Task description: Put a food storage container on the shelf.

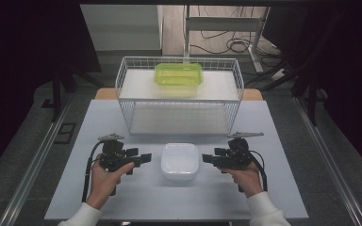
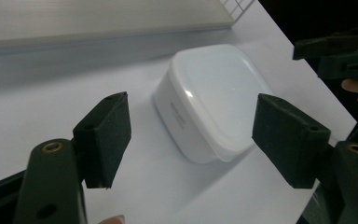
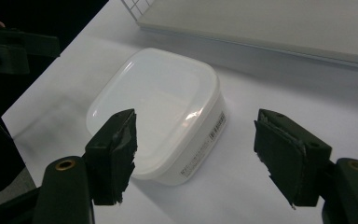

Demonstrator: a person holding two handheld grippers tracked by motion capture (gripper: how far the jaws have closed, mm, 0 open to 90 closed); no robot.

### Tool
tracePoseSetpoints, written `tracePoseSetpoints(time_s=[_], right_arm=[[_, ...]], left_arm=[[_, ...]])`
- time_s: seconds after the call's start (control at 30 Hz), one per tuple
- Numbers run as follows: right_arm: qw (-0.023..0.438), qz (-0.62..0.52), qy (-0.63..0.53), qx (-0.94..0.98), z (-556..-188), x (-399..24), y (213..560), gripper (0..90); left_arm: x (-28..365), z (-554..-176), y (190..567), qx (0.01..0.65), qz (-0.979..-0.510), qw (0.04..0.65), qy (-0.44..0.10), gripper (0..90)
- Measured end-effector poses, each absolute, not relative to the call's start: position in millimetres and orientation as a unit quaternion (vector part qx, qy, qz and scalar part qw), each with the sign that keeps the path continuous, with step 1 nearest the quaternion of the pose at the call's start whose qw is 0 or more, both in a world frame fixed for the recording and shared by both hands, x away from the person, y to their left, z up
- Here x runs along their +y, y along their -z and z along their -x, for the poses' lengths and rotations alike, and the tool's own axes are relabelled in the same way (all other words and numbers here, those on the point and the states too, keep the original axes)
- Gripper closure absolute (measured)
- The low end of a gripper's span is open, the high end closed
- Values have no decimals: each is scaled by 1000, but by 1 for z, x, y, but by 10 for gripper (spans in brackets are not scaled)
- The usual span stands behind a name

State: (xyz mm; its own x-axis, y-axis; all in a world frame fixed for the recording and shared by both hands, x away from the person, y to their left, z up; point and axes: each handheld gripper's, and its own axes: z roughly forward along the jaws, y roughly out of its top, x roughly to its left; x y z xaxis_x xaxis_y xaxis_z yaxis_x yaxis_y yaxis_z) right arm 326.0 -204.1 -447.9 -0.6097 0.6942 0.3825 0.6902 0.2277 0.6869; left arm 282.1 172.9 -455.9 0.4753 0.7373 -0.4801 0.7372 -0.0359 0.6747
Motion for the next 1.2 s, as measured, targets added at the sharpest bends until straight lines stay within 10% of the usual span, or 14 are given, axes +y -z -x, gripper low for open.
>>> tracePoseSetpoints(time_s=[1.2], right_arm=[[-77,-484,-423,762,-345,-182,482,458]], left_arm=[[149,-330,499,540,-698,442,162,448]])
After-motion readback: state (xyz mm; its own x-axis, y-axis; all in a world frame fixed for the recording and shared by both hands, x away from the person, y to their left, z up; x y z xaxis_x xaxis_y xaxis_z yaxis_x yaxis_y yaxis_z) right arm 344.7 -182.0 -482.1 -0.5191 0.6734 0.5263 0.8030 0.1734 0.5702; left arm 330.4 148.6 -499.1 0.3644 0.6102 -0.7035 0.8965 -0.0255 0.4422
